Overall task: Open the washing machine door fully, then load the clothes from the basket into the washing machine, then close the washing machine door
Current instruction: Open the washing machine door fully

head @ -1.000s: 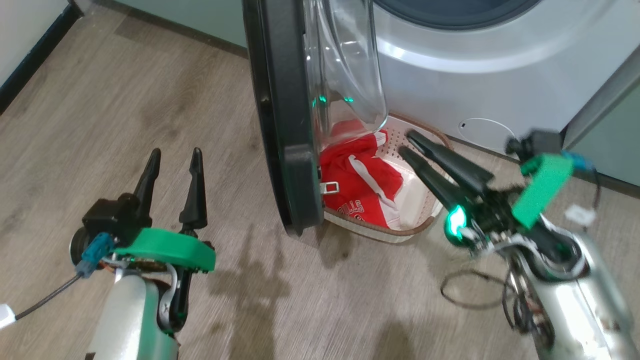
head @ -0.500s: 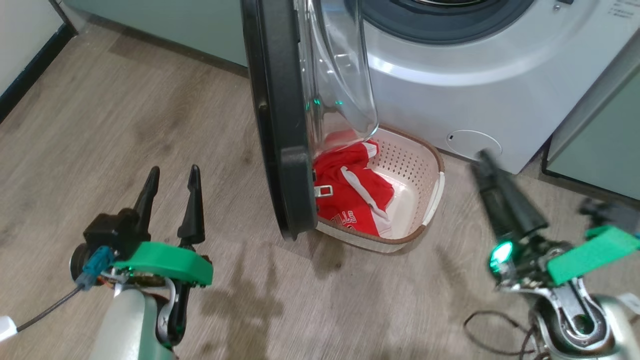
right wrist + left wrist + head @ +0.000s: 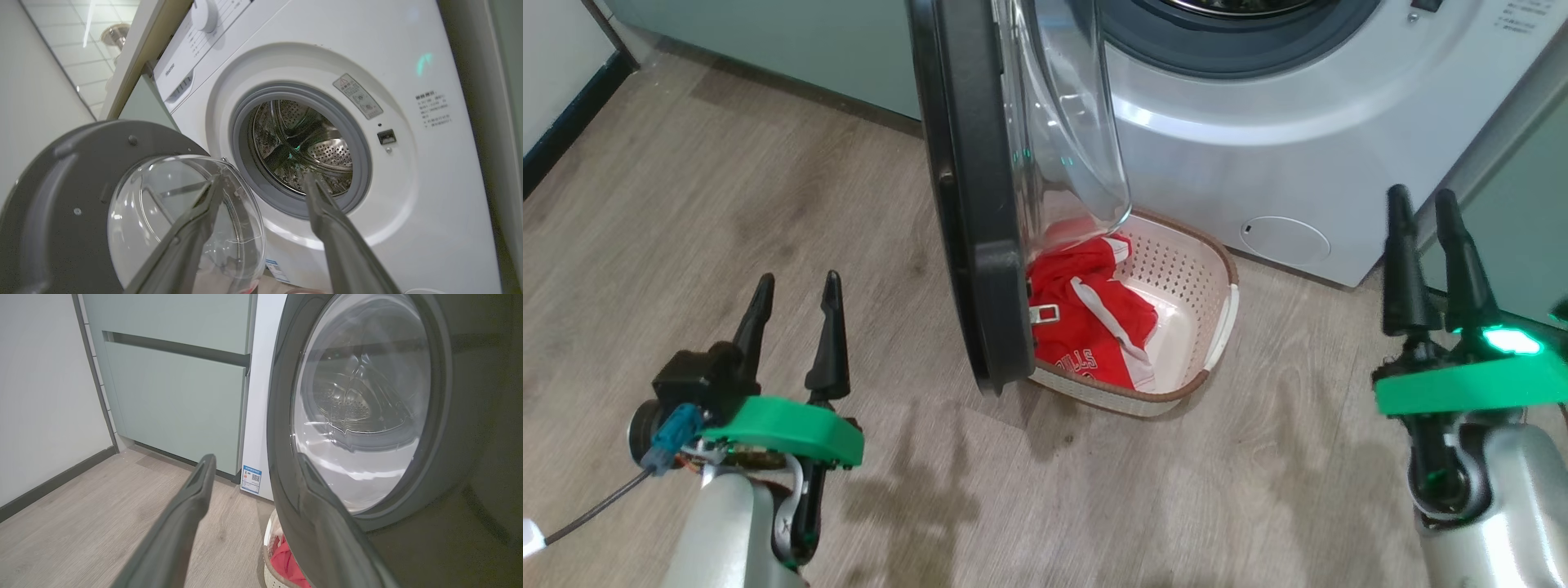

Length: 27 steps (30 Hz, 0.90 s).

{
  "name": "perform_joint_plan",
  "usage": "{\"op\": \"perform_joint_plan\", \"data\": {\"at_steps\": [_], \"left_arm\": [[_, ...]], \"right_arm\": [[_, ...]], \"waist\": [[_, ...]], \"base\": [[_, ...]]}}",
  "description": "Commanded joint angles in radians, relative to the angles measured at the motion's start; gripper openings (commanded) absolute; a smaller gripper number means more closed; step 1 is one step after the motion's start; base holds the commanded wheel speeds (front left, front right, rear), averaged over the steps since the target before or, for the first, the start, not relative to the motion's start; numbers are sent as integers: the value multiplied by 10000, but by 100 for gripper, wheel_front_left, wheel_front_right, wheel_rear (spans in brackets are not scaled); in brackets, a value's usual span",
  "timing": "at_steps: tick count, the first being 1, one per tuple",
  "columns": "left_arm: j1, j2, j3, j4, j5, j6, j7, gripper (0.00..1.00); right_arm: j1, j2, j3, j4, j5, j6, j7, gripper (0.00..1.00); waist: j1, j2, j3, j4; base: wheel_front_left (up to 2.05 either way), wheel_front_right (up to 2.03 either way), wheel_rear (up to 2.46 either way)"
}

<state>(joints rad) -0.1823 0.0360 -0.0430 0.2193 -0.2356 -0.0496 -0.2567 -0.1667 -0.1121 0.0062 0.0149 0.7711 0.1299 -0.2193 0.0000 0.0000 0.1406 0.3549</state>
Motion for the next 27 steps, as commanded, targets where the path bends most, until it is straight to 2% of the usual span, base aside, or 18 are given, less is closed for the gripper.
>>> {"op": "perform_joint_plan", "data": {"at_steps": [1, 2, 3, 6, 9, 16, 27], "left_arm": [[-235, 143, 380, -306, 96, -17, -51, 100], [-228, 144, 420, -325, 131, -16, -51, 100], [-225, 144, 435, -328, 140, -19, -51, 100], [-222, 144, 450, -321, 183, -12, -51, 100], [-220, 144, 468, -313, 207, -12, -51, 100], [-216, 143, 555, -253, 251, -27, -51, 100], [-172, 143, 524, -95, 359, -48, -51, 100]], "right_arm": [[-434, -36, 124, -151, -1118, 8, -182, 100], [-519, 84, 56, 126, -2661, 8, -250, 100], [-534, 175, 24, 250, -3270, 8, -271, 100], [-454, 382, -60, 712, -4705, 8, -298, 100], [-344, 518, -120, 1084, -5587, 8, -323, 100], [-290, 611, 247, 1733, -6289, 8, -371, 100], [-435, 617, 677, 2301, -6135, 8, -412, 100]], "waist": [[0, 0, 5, -18], [0, 0, 0, -45], [0, 0, 0, -52], [0, 0, -10, -60], [0, 0, -12, -73], [0, 0, -2, -178], [0, 0, -122, -150]], "base": [[0, 0, 0], [0, 0, 0], [0, 0, 0], [0, 0, 0], [0, 0, 0], [0, 0, 0], [0, 0, 0]]}}
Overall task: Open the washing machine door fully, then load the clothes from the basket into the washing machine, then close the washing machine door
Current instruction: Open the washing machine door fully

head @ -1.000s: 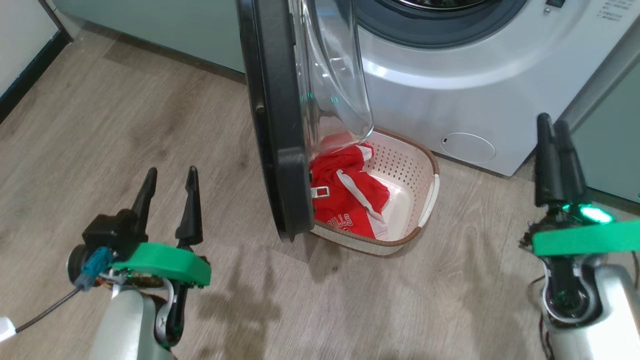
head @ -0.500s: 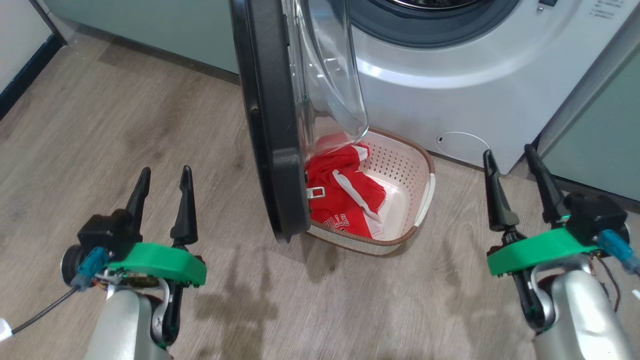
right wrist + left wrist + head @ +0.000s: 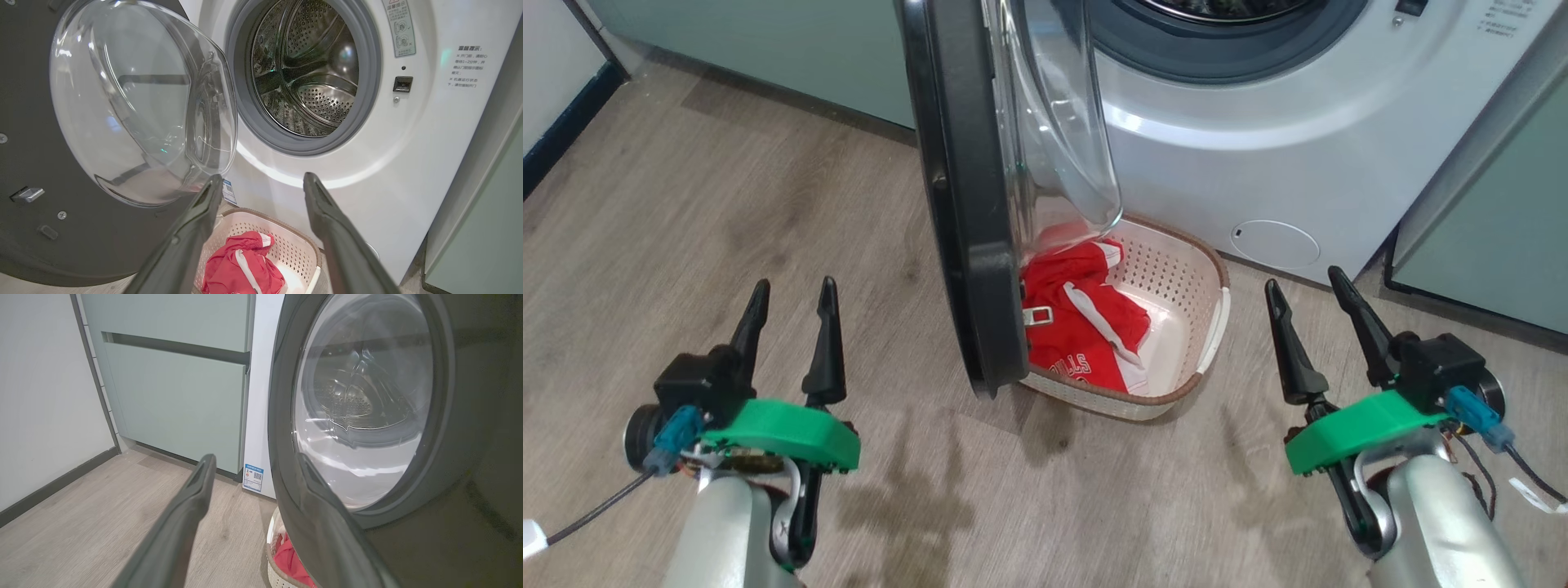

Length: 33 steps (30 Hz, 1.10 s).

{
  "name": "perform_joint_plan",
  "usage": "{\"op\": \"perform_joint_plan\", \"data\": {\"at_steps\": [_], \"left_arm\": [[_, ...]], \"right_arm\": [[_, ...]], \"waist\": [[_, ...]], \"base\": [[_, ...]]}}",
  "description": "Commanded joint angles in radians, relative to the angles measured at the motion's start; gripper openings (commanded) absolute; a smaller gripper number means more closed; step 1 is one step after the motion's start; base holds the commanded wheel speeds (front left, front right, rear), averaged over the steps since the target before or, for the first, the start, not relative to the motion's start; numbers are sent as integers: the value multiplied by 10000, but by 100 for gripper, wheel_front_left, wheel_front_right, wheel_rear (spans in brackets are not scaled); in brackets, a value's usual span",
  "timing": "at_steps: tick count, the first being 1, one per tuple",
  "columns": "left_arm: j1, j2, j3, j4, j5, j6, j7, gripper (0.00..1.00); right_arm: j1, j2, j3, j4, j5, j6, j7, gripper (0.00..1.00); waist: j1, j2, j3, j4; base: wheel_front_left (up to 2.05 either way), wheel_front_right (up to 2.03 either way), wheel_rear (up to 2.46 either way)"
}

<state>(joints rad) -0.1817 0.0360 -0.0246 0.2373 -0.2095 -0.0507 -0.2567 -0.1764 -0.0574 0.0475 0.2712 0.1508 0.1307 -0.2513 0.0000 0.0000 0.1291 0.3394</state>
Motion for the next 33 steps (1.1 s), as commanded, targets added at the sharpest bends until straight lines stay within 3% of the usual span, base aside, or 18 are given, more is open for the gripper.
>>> {"op": "perform_joint_plan", "data": {"at_steps": [1, 17, 18, 19, 27, 33], "left_arm": [[-171, 143, 331, -265, 107, -40, -51, 100], [-76, 143, 166, -204, 175, -41, -51, 100], [-66, 143, 150, -186, 183, -46, -51, 40], [-62, 143, 138, -176, 186, -52, -51, 0], [-126, 148, 99, -295, 201, -73, -51, 0], [-606, 147, 171, -1797, 258, -105, -51, 0]], "right_arm": [[-344, 70, 262, -230, 81, 0, -94, 100], [-489, 71, 110, -17, 180, 0, -103, 100], [-501, 71, 92, -11, 184, 0, -103, 100], [-512, 71, 81, -7, 194, 0, -103, 100], [-586, 72, 81, 35, 243, 0, -104, 100], [-637, 72, 73, 68, 243, 0, -104, 100]], "waist": [[0, 0, -20, 9], [0, 0, -93, 66], [0, 0, -96, 69], [0, 0, -96, 72], [0, 0, -79, 106], [0, 0, -66, 150]], "base": [[0, 0, 0], [0, 0, 0], [0, 0, 0], [0, 0, 0], [0, 0, 0], [0, 0, 0]]}}
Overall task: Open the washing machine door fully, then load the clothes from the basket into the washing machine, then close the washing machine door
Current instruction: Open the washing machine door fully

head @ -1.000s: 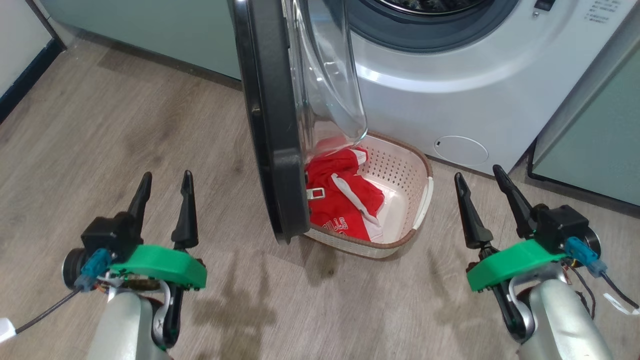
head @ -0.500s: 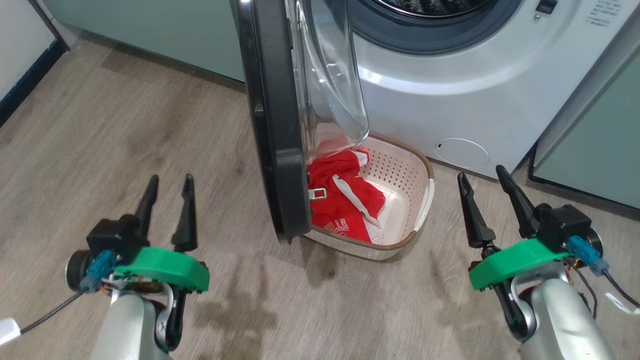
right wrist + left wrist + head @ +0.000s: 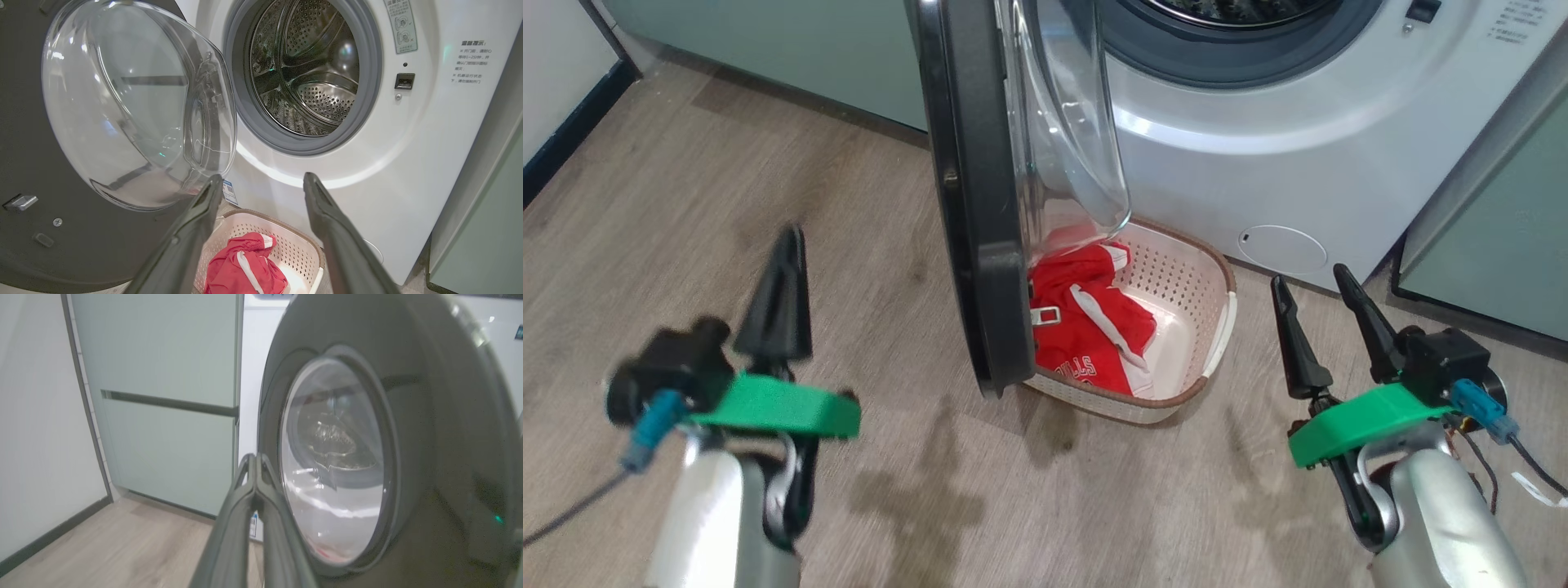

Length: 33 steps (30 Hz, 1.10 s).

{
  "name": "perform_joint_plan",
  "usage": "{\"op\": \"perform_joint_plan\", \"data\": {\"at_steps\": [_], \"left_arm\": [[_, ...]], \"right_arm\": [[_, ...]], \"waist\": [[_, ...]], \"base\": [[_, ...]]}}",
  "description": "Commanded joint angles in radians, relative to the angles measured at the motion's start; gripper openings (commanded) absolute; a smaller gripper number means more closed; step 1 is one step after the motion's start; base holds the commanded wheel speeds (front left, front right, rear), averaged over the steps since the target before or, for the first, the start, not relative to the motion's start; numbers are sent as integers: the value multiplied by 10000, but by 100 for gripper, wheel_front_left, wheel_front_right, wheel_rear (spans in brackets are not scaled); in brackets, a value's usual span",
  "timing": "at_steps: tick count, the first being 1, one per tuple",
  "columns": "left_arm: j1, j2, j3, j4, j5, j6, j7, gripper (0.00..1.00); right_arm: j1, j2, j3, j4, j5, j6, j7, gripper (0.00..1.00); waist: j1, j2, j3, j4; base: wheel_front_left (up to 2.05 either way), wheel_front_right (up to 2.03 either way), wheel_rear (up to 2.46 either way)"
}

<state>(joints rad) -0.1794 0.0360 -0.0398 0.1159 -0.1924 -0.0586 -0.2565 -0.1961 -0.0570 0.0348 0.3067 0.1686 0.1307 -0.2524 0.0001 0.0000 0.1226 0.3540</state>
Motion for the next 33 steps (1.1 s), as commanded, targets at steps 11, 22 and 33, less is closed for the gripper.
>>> {"op": "perform_joint_plan", "data": {"at_steps": [11, 22, 33], "left_arm": [[-2428, 149, -660, -4384, 371, -297, -53, 0], [-2144, 144, -3724, -4798, -372, -108, 436, 0], [-792, 271, -5743, -3812, -1086, -400, 1521, 0]], "right_arm": [[-546, 68, 235, -265, 96, 0, -93, 100], [-591, 68, 373, -204, 175, 0, -93, 100], [-627, 68, 155, -148, 49, 0, -93, 100]], "waist": [[-1, 0, 70, 31], [-1, 0, 182, -164], [-1, 0, 384, 11]], "base": [[0, 0, 0], [0, 0, 0], [0, 0, 0]]}}
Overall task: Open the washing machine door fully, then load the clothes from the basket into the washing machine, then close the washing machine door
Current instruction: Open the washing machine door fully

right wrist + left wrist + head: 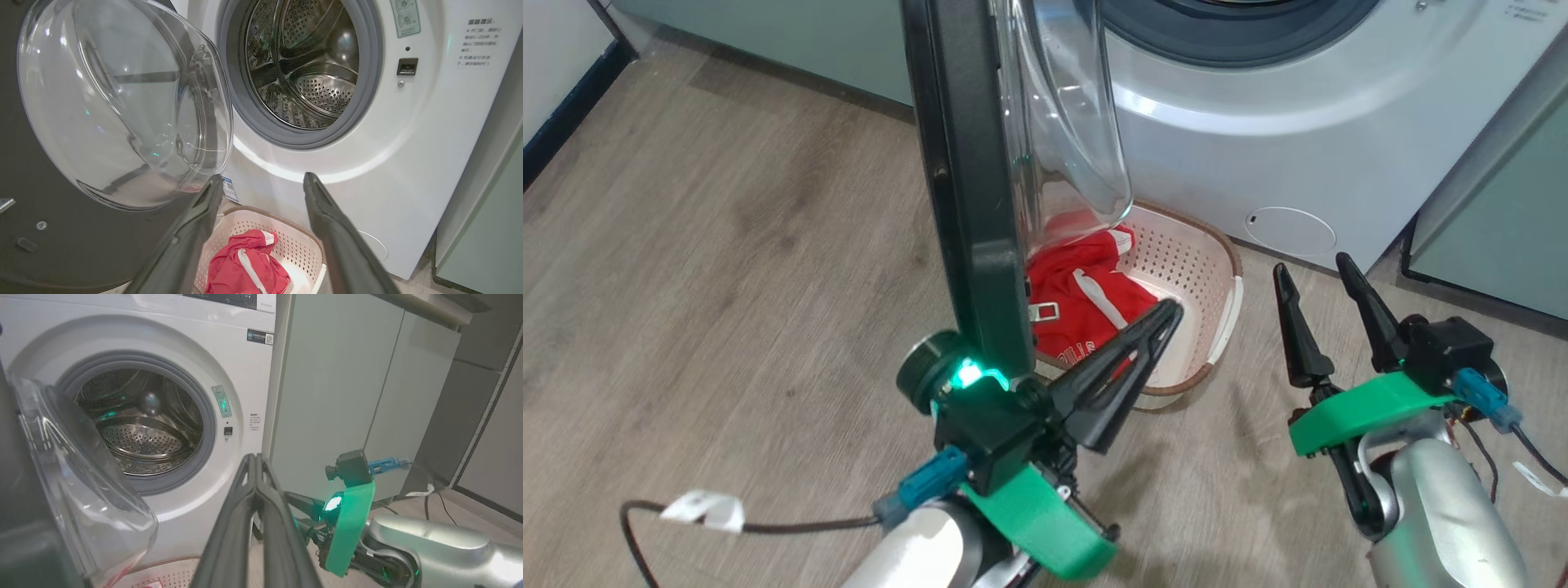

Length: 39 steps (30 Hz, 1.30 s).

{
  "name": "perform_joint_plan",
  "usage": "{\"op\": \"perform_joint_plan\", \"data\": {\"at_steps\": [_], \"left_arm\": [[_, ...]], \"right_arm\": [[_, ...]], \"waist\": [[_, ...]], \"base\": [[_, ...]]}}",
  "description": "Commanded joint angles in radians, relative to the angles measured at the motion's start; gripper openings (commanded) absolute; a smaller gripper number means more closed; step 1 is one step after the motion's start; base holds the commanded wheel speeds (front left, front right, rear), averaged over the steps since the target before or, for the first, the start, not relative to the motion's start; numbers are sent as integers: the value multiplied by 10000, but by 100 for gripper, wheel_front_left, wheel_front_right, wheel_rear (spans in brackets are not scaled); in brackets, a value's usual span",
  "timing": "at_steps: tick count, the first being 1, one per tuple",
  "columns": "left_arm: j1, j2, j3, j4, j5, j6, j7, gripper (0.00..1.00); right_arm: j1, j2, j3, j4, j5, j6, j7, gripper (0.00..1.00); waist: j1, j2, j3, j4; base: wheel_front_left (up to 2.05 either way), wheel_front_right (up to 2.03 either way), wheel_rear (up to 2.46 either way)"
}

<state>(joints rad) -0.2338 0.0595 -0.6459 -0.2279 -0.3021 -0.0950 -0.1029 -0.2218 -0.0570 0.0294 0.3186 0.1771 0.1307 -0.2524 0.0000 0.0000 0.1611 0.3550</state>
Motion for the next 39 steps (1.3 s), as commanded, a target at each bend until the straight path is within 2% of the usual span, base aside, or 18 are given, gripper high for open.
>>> {"op": "perform_joint_plan", "data": {"at_steps": [1, 14, 27, 39], "left_arm": [[-176, 54, 276, -242, -34, -36, 38, 0], [272, 344, 1066, 1588, -319, 816, 262, 0], [419, 626, 1693, 1905, -564, 1251, 116, 0], [770, 645, 2201, 1884, -890, 1708, -136, 0]], "right_arm": [[-376, 68, 213, -258, -35, 0, -93, 100], [-323, 68, 355, -86, 102, 0, -93, 100], [-354, 68, 367, -26, 173, 0, -93, 100], [-455, 68, 257, -30, 146, 0, -93, 100]], "waist": [[0, 0, 2, 11], [0, 0, -62, -36], [0, 0, 45, -67], [0, 0, 172, 274]], "base": [[0, 0, 0], [0, 0, 0], [0, 0, 0], [0, 0, 0]]}}
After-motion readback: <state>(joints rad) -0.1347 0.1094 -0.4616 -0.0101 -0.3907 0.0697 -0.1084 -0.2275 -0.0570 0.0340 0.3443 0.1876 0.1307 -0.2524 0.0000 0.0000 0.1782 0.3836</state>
